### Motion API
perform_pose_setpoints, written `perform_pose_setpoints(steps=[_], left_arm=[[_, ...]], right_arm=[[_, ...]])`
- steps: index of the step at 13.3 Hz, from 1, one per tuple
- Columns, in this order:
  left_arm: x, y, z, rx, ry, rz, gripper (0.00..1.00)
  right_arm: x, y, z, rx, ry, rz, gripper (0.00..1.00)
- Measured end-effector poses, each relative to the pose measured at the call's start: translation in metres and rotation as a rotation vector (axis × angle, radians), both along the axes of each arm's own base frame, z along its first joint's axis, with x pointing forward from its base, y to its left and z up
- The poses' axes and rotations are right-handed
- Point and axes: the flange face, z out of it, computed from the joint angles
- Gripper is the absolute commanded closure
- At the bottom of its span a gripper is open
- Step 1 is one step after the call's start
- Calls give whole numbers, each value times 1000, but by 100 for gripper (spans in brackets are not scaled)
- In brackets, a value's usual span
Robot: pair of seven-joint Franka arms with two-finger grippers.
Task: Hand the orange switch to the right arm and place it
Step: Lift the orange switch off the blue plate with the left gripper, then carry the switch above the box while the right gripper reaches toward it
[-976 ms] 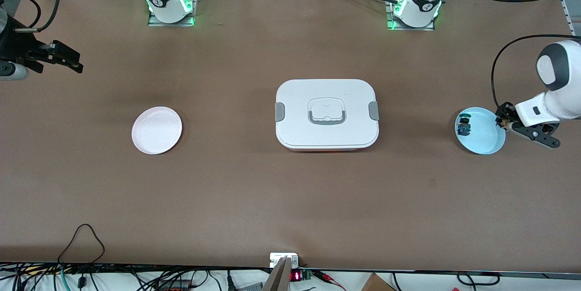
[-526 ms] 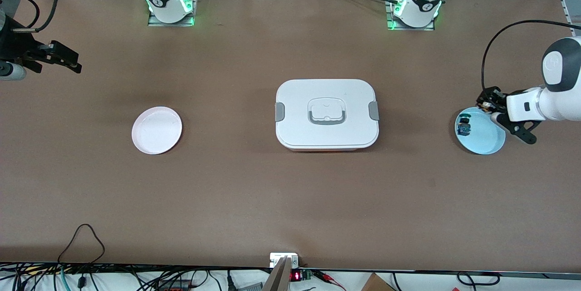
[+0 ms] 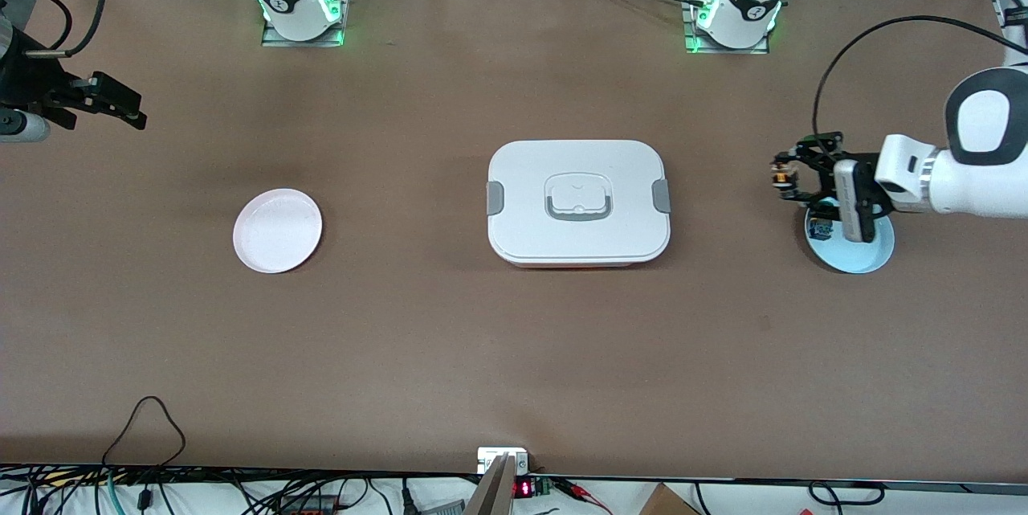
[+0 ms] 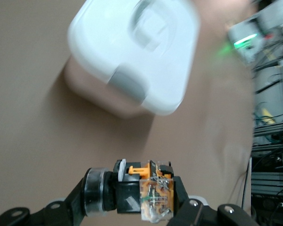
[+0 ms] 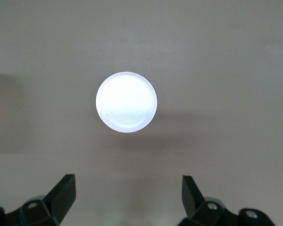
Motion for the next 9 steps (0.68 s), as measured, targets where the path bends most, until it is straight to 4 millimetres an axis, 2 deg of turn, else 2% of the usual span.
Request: perform_pose_setpoints(steps=[3, 6, 9], left_arm=[[0, -80, 11, -273, -74, -77, 88], [-3, -151, 35, -492, -129, -84, 88], [-7, -234, 56, -642, -271, -39, 89]], right_arm=[[0, 26, 0, 116, 2, 19, 0], [1, 49, -1, 289, 16, 18, 0], [12, 75, -18, 516, 68, -5, 0]])
